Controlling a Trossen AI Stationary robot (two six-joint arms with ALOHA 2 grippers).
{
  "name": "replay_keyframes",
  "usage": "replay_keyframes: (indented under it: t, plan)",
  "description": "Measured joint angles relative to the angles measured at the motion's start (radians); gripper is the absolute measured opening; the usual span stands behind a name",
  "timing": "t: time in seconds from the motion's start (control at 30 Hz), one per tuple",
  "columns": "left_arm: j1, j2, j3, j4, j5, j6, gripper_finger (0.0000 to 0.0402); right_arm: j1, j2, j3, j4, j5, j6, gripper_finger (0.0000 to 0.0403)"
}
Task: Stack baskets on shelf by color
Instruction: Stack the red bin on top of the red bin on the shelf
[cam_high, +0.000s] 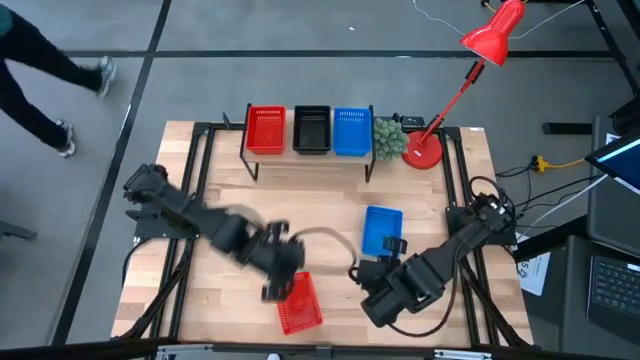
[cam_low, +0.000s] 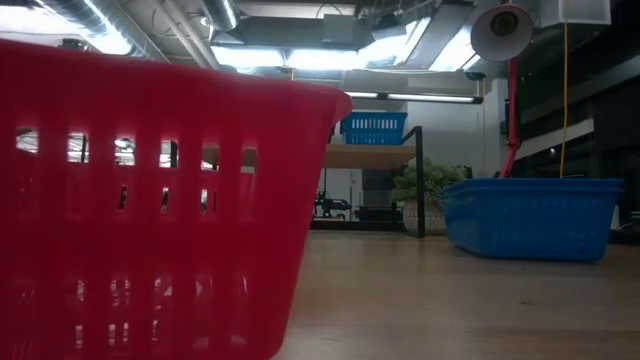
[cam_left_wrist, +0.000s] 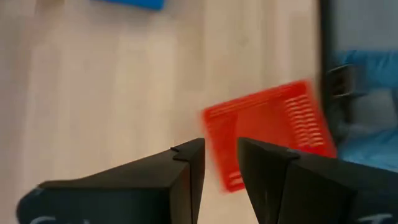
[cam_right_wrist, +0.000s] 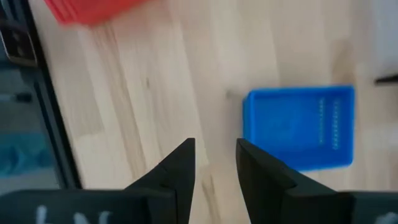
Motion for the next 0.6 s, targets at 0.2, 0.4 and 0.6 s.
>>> replay_keyframes:
  t: [0.2, 0.4, 0.6]
  plan:
    - [-0.215, 0.05, -0.109, 0.392, -0.236, -0.21, 0.0086, 0.051, -0.023, -0.098, 0.0, -0.02, 0.147, 0.0113]
    - [-0.308, 0.25, -0.112, 0.694, -0.26, -0.126, 0.0086, 0.107, -0.022, -0.185, 0.004, -0.021, 0.301, 0.0113]
    - [-0.331, 0.394, -0.059, 0.696, -0.315, -0.102, 0.0086, 0.156, -0.022, -0.245, 0.008, -0.02, 0.436, 0.0113]
